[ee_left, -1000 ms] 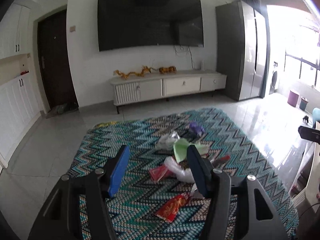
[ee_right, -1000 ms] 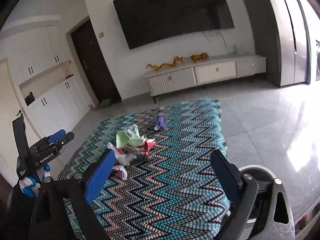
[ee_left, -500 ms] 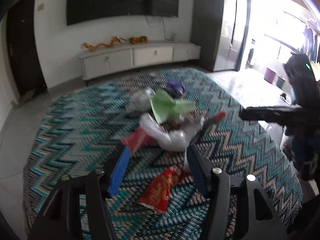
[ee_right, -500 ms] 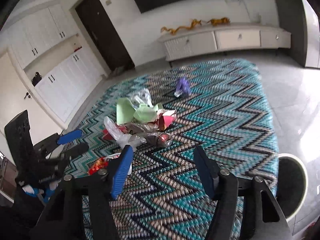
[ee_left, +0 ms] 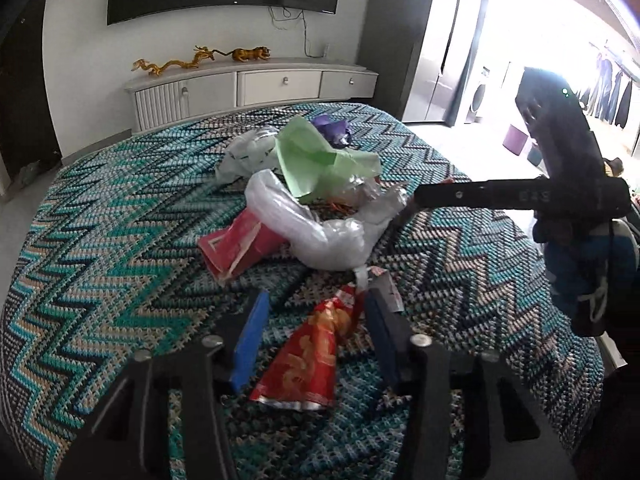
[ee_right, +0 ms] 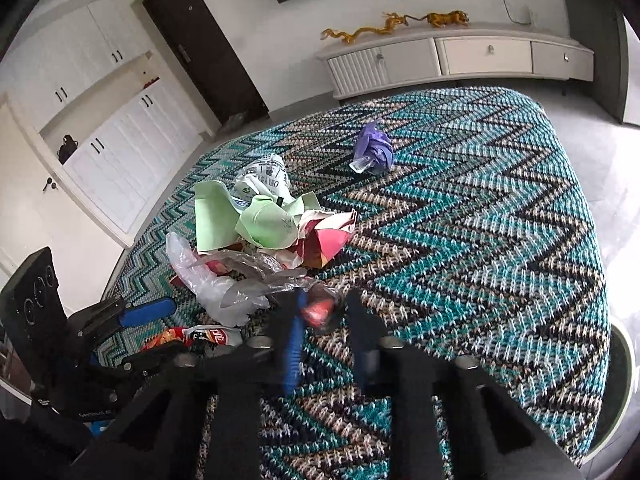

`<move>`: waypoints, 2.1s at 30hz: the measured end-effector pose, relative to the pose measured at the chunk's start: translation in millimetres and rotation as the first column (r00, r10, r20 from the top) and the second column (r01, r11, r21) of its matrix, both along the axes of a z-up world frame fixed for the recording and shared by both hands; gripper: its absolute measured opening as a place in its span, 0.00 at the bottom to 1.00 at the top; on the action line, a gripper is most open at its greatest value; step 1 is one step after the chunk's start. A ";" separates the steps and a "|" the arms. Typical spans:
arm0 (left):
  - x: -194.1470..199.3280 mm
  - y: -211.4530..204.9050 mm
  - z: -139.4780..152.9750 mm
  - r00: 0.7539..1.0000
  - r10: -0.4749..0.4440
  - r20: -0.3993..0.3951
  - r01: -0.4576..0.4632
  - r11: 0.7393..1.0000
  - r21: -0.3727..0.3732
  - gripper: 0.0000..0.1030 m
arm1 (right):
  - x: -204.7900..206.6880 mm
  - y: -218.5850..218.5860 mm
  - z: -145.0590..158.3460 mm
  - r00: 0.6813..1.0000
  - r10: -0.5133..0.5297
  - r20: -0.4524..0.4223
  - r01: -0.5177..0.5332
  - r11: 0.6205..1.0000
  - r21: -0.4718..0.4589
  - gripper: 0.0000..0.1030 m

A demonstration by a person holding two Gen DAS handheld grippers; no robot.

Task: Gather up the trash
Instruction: 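Grasp the red snack bag with the left gripper while the right grasps the clear plastic wrapper, then carry both items over the trash bin and open both grippers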

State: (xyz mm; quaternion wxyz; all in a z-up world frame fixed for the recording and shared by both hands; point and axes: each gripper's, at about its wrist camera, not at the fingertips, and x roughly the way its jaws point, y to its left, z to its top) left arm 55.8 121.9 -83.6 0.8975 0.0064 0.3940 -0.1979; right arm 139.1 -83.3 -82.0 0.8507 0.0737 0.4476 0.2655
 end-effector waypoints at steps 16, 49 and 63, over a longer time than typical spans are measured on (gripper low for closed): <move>-23.1 -24.9 -3.6 0.999 -0.018 -0.028 0.020 0.997 0.075 0.29 | -66.1 -63.9 52.7 0.983 -0.149 0.110 0.153 0.988 -0.022 0.09; -79.4 -35.8 80.7 0.979 0.167 0.117 -0.174 0.983 0.059 0.14 | -205.9 -145.7 104.3 0.937 -0.267 0.227 0.246 0.963 0.113 0.08; -61.5 -154.7 137.9 0.990 -0.029 0.135 0.024 0.999 0.035 0.14 | -195.8 -232.4 76.6 0.889 -0.425 0.173 0.406 0.904 0.136 0.08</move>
